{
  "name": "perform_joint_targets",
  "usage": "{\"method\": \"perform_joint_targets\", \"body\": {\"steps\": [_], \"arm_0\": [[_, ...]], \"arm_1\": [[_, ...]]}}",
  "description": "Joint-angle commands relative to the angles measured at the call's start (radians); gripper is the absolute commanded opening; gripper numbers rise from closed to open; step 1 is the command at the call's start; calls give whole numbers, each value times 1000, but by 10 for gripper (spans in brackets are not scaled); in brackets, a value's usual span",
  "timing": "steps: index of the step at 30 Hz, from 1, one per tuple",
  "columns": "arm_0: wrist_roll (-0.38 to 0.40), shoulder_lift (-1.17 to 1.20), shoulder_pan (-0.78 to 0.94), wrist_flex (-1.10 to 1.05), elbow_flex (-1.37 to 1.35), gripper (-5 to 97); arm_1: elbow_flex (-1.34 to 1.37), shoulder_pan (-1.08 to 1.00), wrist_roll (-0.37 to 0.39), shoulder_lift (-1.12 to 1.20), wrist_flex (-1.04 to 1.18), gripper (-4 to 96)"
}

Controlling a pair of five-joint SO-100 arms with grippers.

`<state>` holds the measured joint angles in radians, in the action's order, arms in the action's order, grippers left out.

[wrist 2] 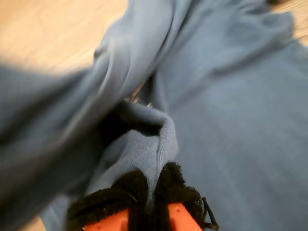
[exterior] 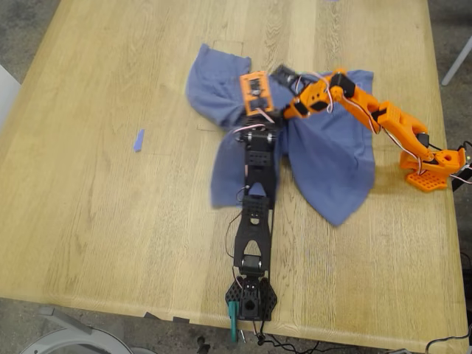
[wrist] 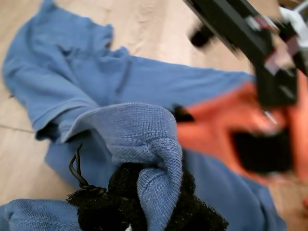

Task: Fold a T-shirt

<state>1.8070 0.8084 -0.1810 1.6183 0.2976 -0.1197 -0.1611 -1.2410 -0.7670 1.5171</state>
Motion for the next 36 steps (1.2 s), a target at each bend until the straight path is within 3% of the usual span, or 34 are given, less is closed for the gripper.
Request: {"method": "perform_joint_targets", "body": {"steps": [1,17,24,30,36], "arm_0": [[11,187,-95,-63,35,0],[15,-61,-416,-371,35,0],[25,-330,-502,-609,37,0],[12,-437,-517,-657,37,5],[-31,-472,-518,-618,35,165]], "arm_1": [[-21,-69,-2,-5,-69,-2],[-21,-324,17,229,-302,-2],[-21,-360,25,268,-348,-2],[-21,-403,26,273,-336,-2],[-21,-445,28,278,-324,-2]]}}
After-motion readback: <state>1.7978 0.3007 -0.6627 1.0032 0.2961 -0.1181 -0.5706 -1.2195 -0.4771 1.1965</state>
